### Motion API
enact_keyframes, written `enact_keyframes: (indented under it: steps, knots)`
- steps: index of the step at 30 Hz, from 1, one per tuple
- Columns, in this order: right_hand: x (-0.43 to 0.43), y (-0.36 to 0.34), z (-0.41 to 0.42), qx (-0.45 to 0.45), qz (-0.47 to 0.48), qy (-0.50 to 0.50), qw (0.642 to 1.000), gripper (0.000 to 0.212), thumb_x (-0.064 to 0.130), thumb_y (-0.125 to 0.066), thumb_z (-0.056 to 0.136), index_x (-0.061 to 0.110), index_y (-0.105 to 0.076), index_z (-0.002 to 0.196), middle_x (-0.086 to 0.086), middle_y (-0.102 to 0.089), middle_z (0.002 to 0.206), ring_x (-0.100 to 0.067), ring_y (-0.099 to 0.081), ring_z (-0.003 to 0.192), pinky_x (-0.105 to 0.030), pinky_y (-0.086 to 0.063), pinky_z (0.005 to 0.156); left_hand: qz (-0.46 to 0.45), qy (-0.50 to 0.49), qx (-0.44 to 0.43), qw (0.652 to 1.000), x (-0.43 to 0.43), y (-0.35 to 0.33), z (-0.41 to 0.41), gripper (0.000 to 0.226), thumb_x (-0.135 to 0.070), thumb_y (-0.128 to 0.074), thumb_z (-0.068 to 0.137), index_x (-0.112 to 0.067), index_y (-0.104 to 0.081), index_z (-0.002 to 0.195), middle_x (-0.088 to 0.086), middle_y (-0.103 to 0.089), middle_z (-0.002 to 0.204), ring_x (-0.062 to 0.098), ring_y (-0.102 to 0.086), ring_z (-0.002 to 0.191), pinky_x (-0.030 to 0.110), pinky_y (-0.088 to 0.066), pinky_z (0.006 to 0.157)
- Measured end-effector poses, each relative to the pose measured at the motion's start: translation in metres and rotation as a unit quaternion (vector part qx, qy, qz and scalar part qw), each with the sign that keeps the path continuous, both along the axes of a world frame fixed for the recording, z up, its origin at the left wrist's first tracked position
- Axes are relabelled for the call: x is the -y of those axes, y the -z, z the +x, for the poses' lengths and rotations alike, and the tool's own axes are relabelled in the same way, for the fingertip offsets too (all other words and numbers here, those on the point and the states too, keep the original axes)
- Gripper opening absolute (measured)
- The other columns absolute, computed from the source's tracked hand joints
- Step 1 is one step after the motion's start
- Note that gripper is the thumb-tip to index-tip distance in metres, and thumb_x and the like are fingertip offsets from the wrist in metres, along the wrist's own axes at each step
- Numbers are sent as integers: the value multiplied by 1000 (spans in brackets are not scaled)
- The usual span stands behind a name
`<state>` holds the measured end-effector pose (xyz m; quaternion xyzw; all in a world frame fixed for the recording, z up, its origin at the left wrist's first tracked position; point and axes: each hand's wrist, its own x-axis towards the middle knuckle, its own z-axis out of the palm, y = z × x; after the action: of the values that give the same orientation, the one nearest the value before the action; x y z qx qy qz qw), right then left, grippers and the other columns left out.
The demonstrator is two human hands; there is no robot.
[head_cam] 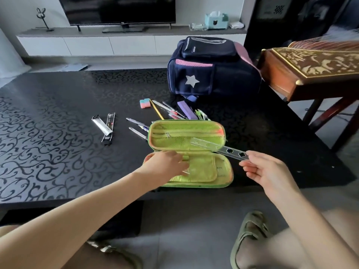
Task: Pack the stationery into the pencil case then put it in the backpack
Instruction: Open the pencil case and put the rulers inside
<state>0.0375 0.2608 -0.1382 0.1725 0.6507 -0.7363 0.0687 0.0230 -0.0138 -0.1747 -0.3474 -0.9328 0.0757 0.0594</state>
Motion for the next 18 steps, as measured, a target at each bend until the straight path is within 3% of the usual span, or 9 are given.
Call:
enact_keyframes:
  steps: [1, 2, 4, 6, 8, 11, 13, 15, 18]
  knots:
    - [-2, 1, 1, 3, 3, 0, 1000, 10, 10, -56, 90, 13, -65, 94, -11, -71, 79, -16, -62, 68, -26, -48, 65, 19, 16, 15, 1000, 1, 0, -1, 14, -28, -70, 76, -18, -70, 85, 2, -65, 65, 24, -64, 60, 29, -53, 43]
    - [-4, 2, 1, 6, 5, 0, 1000, 10, 10, -56, 90, 14, -65, 93, -10, -71, 78, -15, -62, 68, -26, -49, 65, 17, 29, 29, 999, 2, -1, -3, 25, -36, -55, 83, -18, -71, 89, 2, -68, 69, 24, -66, 66, 30, -54, 46]
    - [-6, 4, 3, 8, 5, -6, 1000, 11, 10, -56, 91, 14, -65, 93, -9, -71, 75, -15, -62, 66, -26, -49, 65, -37, 24, 62, 997, 1, -7, -5, 50, -47, -33, 85, -20, -63, 115, 6, -71, 99, 25, -65, 96, 35, -57, 72]
    - [-7, 5, 2, 6, 2, -15, 1000, 11, 10, -56, 90, 14, -66, 93, -8, -72, 74, -13, -63, 64, -26, -49, 65, -163, -24, 122, 979, -5, -19, -4, 59, -51, -29, 90, -21, -32, 142, 4, -48, 139, 23, -37, 133, 37, -36, 106]
    - [-8, 6, 1, 5, 0, -28, 1000, 11, 12, -56, 90, 14, -67, 94, -7, -73, 71, -10, -64, 60, -25, -49, 65, -219, -39, 153, 963, -11, -27, -3, 61, -47, -31, 94, -22, -12, 147, 0, -28, 152, 20, -16, 142, 36, -24, 112]
    - [-10, 7, -1, 13, -28, -45, 999, 14, 13, -54, 91, 13, -67, 96, -5, -71, 67, -8, -61, 56, -26, -46, 64, -224, -19, 151, 963, -7, -21, -3, 62, -45, -32, 94, -16, -15, 146, 6, -35, 148, 25, -23, 140, 43, -36, 106]
    - [-11, 8, -2, 20, -85, -48, 995, 16, 11, -51, 91, 11, -65, 98, -4, -69, 64, -9, -58, 56, -25, -45, 61, -165, 24, 119, 979, 2, -20, -1, 58, -43, -32, 91, -6, -42, 134, 15, -60, 123, 32, -52, 120, 47, -55, 78]
    - [-11, 8, 1, 22, -154, -47, 987, 18, 8, -50, 89, 8, -64, 99, -4, -65, 61, -11, -55, 55, -23, -45, 53, -132, 66, 74, 986, 15, -13, -3, 54, -38, -31, 85, -2, -58, 115, 13, -71, 96, 29, -67, 94, 40, -58, 54]
    - [-7, 7, 7, 13, -201, -68, 977, 18, 8, -56, 77, 5, -67, 91, -7, -60, 55, -14, -49, 51, -23, -40, 46, -54, 50, 93, 993, 12, -16, -3, 40, -21, -42, 85, -5, -55, 119, 10, -71, 92, 27, -68, 80, 36, -57, 55]
